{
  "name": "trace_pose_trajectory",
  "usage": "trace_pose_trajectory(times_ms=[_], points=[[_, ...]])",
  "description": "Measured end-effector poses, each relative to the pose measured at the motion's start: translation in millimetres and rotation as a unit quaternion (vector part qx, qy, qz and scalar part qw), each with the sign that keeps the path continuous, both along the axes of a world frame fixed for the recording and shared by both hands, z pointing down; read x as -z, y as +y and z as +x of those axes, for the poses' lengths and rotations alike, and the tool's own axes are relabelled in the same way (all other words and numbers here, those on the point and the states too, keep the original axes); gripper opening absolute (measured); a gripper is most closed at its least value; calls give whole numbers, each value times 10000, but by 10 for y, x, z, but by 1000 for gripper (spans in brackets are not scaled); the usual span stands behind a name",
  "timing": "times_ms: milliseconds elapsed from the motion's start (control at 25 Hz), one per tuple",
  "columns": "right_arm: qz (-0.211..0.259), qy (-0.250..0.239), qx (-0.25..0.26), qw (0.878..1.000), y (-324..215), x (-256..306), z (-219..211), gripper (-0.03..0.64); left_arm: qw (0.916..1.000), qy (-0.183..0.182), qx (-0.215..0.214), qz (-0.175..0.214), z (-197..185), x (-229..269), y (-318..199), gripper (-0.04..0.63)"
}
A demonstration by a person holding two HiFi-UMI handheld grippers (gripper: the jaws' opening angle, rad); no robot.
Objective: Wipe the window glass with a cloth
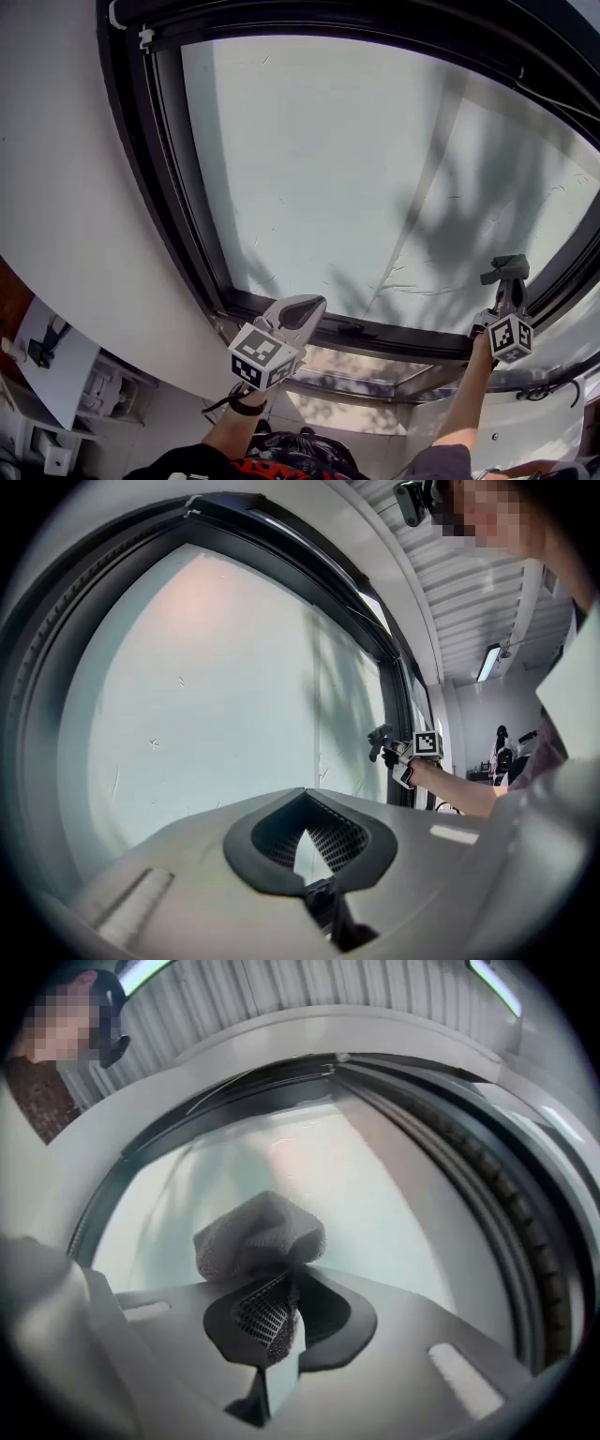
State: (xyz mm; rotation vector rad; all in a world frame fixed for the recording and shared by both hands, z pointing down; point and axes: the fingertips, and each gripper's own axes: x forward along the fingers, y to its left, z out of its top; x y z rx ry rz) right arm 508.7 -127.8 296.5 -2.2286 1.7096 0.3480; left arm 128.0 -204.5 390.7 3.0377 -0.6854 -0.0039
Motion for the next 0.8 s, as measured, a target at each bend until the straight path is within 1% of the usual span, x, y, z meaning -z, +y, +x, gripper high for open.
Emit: trace_pose_trajectory(times_ms=[80,120,280,400,480,600,680,720,800], points=[[-64,359,406,9985,-219,8,-417,15,10000,-8,82,-7,-65,-9,-20,-9],[-46,425,650,9970,-338,-7,-628,16,9999,3,148,-11,-118,-6,-40,-9],[279,143,1646,9859,-751,3,-1428,15,9988,69,483,-12,-407,12,-129,-9],[318,365,2224,9738,-1039,55,-2048,15,9968,123,785,-16,-686,12,-210,-9],[219,677,2566,9639,-1249,38,-2511,15,9947,175,1012,-16,-893,16,-266,-9],[-155,1071,3224,9404,-1616,-83,-3328,16,9903,276,1363,-2,-1210,26,-330,-9],[-323,1046,3615,9259,-1864,-219,-3813,16,9871,339,1567,7,-1413,33,-358,-9],[-384,999,3751,9208,-1968,-287,-4023,16,9857,360,1645,10,-1510,37,-365,-9],[-533,904,3905,9146,-2146,-395,-4403,17,9833,395,1775,16,-1701,44,-370,-11]])
